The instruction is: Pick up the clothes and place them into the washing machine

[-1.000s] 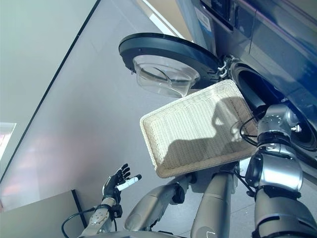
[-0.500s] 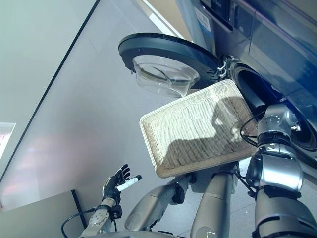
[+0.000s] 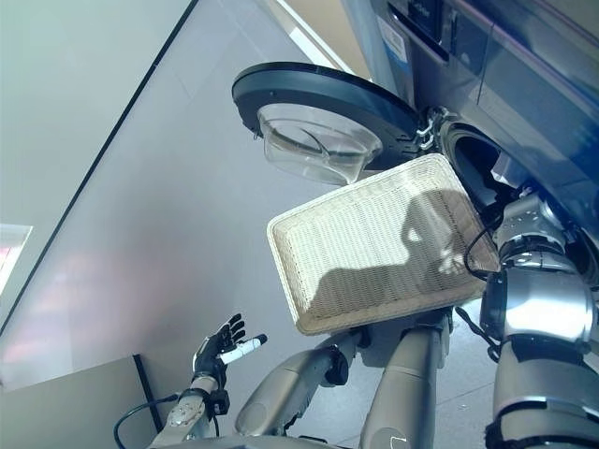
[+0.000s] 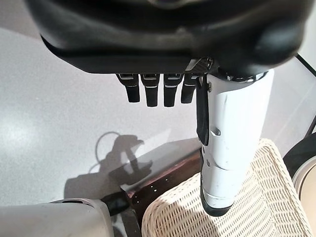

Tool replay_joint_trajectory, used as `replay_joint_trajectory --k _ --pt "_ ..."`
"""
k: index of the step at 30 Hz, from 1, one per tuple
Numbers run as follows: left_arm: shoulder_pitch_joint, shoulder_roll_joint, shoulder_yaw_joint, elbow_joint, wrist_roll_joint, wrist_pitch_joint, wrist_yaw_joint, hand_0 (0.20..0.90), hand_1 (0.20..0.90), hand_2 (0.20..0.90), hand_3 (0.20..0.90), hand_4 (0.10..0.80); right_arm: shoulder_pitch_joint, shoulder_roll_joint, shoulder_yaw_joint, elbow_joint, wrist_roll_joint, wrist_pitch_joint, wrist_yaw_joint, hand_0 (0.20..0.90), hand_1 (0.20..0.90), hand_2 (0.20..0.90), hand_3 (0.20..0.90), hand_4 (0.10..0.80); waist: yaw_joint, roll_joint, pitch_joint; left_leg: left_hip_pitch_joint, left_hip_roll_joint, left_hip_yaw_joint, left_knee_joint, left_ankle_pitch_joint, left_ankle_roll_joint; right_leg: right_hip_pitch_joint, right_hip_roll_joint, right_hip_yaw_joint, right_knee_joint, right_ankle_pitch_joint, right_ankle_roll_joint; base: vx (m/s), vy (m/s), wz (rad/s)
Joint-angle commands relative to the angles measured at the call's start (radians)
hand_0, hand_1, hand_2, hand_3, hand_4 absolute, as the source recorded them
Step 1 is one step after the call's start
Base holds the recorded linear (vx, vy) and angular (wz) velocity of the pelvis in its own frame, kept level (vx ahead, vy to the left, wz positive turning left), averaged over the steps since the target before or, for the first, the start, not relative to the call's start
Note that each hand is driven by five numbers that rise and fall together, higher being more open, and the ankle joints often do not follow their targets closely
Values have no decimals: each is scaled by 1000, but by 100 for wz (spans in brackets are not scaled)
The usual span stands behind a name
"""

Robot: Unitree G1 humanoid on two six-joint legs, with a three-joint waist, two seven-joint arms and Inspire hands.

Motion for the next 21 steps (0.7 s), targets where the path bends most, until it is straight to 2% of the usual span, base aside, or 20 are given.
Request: replay_joint_trajectory --k 1,11,12,13,14,15,20,21 --pt "30 45 31 89 -41 -12 7 900 900 900 900 800 -125 -81 120 -4 -37 -59 18 900 900 900 900 800 45 -30 -107 -80 28 -47 49 8 -103 79 94 -59 -25 -77 -92 0 0 0" --pt "31 42 30 102 -58 -19 -1 900 900 900 900 800 -93 -66 83 -76 1 -110 14 900 900 900 900 800 42 -40 -107 -82 27 -48 49 9 -104 80 95 -59 -28 -76 -93 0 0 0" --pt "35 42 32 99 -68 -25 -2 900 900 900 900 800 -81 -52 75 -114 5 -124 19 752 752 752 752 694 42 -39 -107 -83 26 -48 48 10 -105 79 95 -58 -28 -76 -92 0 0 0" --pt "34 41 33 102 -70 -26 0 900 900 900 900 800 -68 -48 58 -143 14 -142 19 359 359 359 359 414 41 -38 -107 -85 26 -47 48 10 -105 78 94 -58 -30 -76 -92 0 0 0" --pt "36 39 31 103 -76 -26 -3 900 900 900 900 800 -57 -39 43 -170 19 -159 11 200 200 200 200 300 40 -37 -108 -86 25 -47 49 10 -104 76 94 -57 -28 -76 -91 0 0 0" --pt "36 39 31 103 -76 -26 -3 900 900 900 900 800 -55 -38 42 -171 18 -159 10 200 200 200 200 300 41 -37 -108 -86 25 -47 49 10 -104 76 94 -57 -28 -76 -91 0 0 0" --pt "36 29 32 111 -94 -36 -3 900 900 900 900 800 56 42 -73 -362 56 -270 7 200 200 200 200 300 43 -27 -116 -84 21 -49 47 6 -101 80 92 -54 -32 -80 -88 0 0 0" --pt "36 29 33 103 -96 -38 -4 900 900 900 900 800 69 55 -93 -384 65 -286 7 900 900 900 900 800 45 -24 -118 -84 20 -51 47 6 -100 81 92 -54 -30 -81 -88 0 0 0"
